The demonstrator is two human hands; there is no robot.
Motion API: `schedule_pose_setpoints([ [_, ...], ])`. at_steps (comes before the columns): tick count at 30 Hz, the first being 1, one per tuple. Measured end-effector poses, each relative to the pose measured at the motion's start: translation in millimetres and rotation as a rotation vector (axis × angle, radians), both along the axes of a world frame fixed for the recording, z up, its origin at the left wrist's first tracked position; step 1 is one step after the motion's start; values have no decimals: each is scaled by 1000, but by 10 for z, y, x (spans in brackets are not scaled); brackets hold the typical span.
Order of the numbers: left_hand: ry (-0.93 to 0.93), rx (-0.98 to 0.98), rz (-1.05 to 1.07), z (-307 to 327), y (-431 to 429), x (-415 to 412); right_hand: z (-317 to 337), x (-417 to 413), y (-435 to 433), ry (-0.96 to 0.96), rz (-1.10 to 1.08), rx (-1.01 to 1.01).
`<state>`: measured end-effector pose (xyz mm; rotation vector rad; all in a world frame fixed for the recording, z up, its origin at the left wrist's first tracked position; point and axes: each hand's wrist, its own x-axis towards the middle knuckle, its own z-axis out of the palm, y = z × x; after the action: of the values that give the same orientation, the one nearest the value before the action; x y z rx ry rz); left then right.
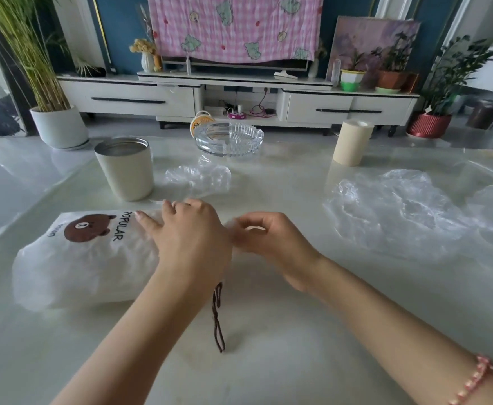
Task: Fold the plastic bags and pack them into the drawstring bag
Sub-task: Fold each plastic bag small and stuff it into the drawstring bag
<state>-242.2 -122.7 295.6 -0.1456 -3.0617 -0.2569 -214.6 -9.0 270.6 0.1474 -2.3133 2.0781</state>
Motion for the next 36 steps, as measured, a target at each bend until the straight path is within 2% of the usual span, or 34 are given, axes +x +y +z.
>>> schedule_pose_setpoints([
  [5, 139, -26, -10, -50, -9, -2, -98, -130, -282, 174, -44, 204],
  [7, 133, -7, -10, -29, -33, -24, -116, -182, -351, 224, -108, 304],
  [9, 83, 15, -5, 1, -29, -26, -112, -228, -424, 200, -183, 313],
  [11, 27, 46, 14, 40, -30, -34, -100, -324, -514, 57, -265, 92],
  [13, -17, 88, 37, 70, -55, -42, -99, -396, -601, -42, -295, 9],
  [18, -9, 141, 81, 109, -157, -101, -92, -560, -701, -143, -226, 20],
  [20, 9, 141, 67, 85, -191, -177, -120, -638, -681, -293, -145, -161],
  [22, 35, 105, 41, -8, -296, -310, -61, -664, -686, -402, 33, -378],
  [23, 48, 79, 33, -83, -376, -403, -44, -690, -686, -423, 109, -444],
  [25, 43, 20, 48, -205, -516, -545, 3, -759, -694, -364, 95, -441],
  [26, 24, -37, 50, -245, -554, -574, -18, -825, -678, -282, -2, -327],
  [27, -5, -103, 42, -280, -571, -577, -66, -900, -618, -136, -152, -107],
  [28, -35, -154, 37, -308, -587, -568, -106, -980, -560, 53, -328, 230],
  [29, -50, -176, 28, -319, -531, -549, -140, -1020, -457, 203, -407, 585],
  [30, -52, -177, 41, -333, -509, -533, -207, -1060, -398, 314, -389, 850],
  [31, -25, -147, 67, -331, -474, -511, -267, -1086, -336, 335, -323, 1025],
  [33, 84, -19, 125, -308, -406, -496, -381, -1105, -288, 245, -199, 1186],
  [36, 303, 249, 51, -322, -308, -512, -475, -1139, -311, 280, -201, 1247],
])
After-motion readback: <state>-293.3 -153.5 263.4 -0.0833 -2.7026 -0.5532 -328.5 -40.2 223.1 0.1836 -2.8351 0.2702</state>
